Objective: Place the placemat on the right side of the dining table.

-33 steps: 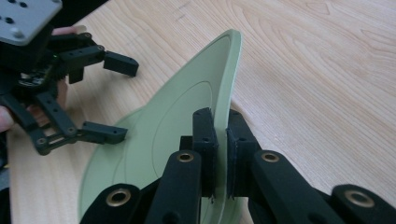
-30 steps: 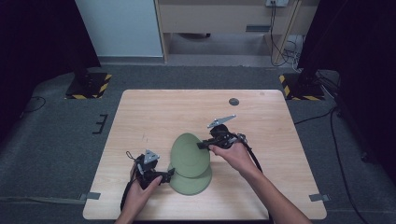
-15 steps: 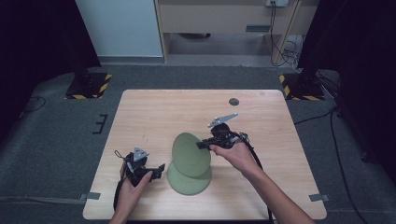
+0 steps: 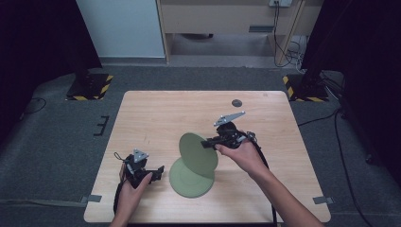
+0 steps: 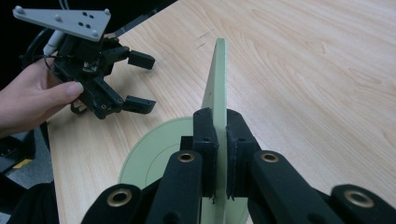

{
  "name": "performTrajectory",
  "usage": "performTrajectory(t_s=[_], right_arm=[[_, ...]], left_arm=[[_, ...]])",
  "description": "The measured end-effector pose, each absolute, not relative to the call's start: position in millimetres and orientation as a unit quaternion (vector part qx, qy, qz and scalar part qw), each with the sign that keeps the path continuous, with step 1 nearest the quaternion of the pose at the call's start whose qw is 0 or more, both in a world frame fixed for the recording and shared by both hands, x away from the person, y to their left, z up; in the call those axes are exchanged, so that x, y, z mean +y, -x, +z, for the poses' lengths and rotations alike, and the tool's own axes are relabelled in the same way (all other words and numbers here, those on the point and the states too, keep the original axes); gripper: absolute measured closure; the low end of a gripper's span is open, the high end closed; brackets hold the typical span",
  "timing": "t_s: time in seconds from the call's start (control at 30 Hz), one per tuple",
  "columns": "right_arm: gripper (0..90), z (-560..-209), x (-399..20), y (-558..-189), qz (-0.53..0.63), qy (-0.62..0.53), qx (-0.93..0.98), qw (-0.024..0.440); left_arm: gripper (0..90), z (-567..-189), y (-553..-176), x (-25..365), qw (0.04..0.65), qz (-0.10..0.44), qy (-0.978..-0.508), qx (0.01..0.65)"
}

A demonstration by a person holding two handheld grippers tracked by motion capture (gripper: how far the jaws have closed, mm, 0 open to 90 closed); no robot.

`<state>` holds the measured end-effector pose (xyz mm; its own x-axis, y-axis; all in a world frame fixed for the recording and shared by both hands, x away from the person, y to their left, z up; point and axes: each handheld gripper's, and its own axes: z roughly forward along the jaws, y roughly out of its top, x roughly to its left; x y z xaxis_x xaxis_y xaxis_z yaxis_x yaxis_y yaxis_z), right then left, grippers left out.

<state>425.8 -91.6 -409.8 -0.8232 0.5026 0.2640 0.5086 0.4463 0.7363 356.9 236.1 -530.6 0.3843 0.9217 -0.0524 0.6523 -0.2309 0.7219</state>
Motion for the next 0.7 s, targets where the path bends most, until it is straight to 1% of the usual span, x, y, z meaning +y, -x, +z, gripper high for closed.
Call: performTrajectory(t_s=[0.7], right_arm=[[85.7,-390.0,-122.6,-432.7,-0.432,0.320,-0.842,-0.040]], left_arm=[[2.2,-534.2,-358.0,237.1,0.327,0.197,-0.764,0.521]])
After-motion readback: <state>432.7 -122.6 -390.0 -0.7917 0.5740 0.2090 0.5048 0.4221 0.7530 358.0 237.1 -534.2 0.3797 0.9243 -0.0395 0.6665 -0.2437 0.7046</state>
